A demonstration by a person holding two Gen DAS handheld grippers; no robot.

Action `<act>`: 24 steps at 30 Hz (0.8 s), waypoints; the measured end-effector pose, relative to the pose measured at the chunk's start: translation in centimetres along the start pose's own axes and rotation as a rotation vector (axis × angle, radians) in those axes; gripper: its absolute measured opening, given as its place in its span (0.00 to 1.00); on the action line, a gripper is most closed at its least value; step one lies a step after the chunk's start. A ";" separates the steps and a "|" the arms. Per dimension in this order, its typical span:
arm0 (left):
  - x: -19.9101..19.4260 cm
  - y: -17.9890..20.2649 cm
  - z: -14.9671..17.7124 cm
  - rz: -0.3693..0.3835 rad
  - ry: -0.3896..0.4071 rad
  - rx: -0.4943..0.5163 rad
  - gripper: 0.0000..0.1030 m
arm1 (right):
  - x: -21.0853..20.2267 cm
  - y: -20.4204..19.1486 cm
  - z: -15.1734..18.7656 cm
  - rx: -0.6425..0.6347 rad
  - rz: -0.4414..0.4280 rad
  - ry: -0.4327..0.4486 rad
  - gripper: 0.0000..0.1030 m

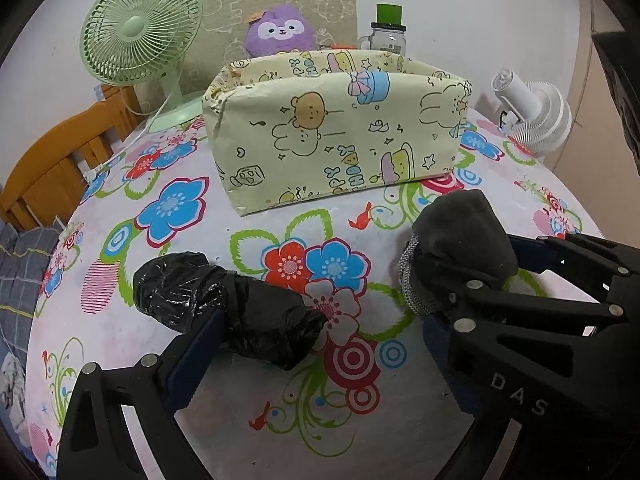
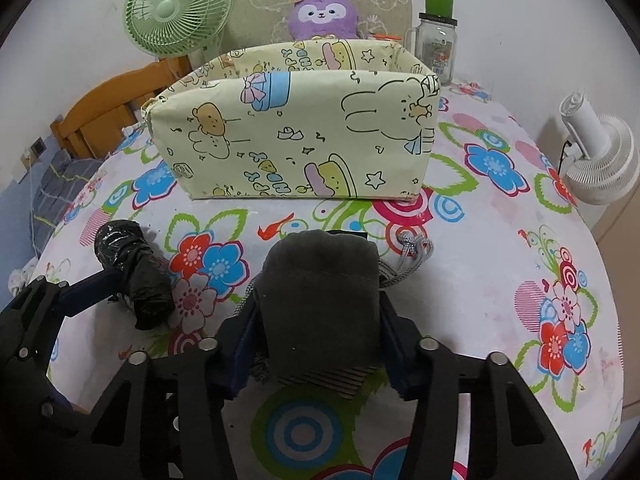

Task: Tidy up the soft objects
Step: 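Lift the black bundle with the left gripper while the right gripper lifts the grey pouch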

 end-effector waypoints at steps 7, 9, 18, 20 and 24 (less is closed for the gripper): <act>-1.2 -0.2 -0.7 0.007 0.027 0.001 0.97 | -1.2 -0.3 -0.6 0.004 -0.016 0.025 0.48; -1.6 -0.4 -1.1 0.008 0.041 0.000 0.97 | -1.5 -0.5 -0.9 0.004 -0.019 0.034 0.47; -2.5 -2.3 -2.1 0.007 0.067 -0.030 0.97 | -2.6 -1.6 -2.6 -0.003 -0.022 0.065 0.47; -2.5 -2.9 -2.3 0.002 0.072 -0.032 0.97 | -2.6 -2.0 -2.9 0.001 -0.022 0.069 0.47; -2.2 -4.1 -2.7 -0.007 0.071 -0.041 0.97 | -2.4 -2.6 -3.4 0.000 -0.007 0.075 0.47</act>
Point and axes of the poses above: each gripper's, at about its wrist camera, not at the fingertips, and x roughly the way its jaws point, y to its right, z to its underside, the point moved 3 cm from there along x, roughly the way its jaws point, and after that the axes turned 7 degrees about -y, right-handed, at the moved point
